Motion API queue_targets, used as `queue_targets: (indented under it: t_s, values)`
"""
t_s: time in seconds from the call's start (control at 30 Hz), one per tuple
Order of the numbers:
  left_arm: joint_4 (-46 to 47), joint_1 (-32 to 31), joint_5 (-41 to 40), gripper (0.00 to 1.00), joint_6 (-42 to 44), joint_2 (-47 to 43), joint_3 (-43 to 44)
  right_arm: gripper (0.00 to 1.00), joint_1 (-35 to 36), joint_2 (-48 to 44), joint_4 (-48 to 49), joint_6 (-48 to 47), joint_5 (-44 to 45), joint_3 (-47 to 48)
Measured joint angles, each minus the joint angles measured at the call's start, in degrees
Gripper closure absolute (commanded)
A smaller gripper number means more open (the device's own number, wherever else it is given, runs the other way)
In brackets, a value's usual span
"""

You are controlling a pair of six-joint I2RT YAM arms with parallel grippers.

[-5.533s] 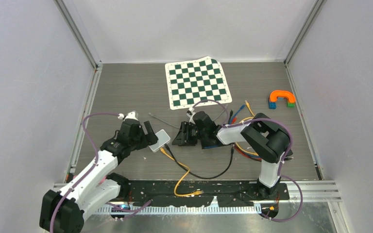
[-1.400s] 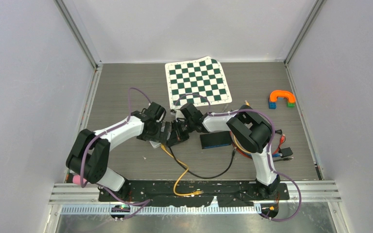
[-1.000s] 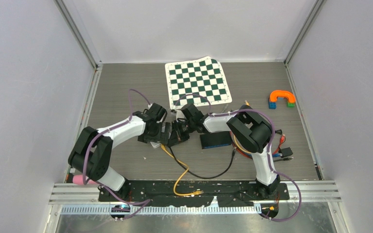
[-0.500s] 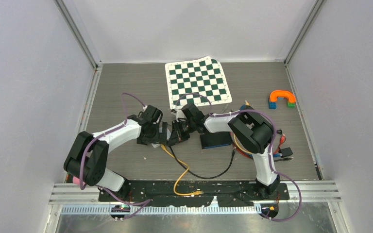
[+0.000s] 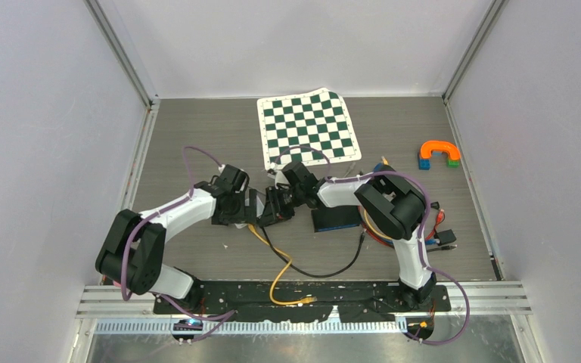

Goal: Pull the plug from the switch port
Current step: Pull the connector from the switch port.

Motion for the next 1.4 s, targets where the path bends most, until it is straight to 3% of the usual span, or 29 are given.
queue_targets:
  t_s: [0.37,1.03,1.4]
  values:
    - [0.55,0.11,0.04,0.20,0.26,-0.46,-0.50,0.55,-1.11,0.87,12.33,13.51,2.14,-4.13]
    - [1.33,0.15,0.79,0.37,0.52,-0.46,-0.70,0.62,1.86,1.03,17.99,18.69,6.12,-6.51]
    - [1.46,0.42,1.40,0.40,0.68,-0.46,-0.72,0.66,2.23,1.73,18.73,20.81,7.28,-6.40]
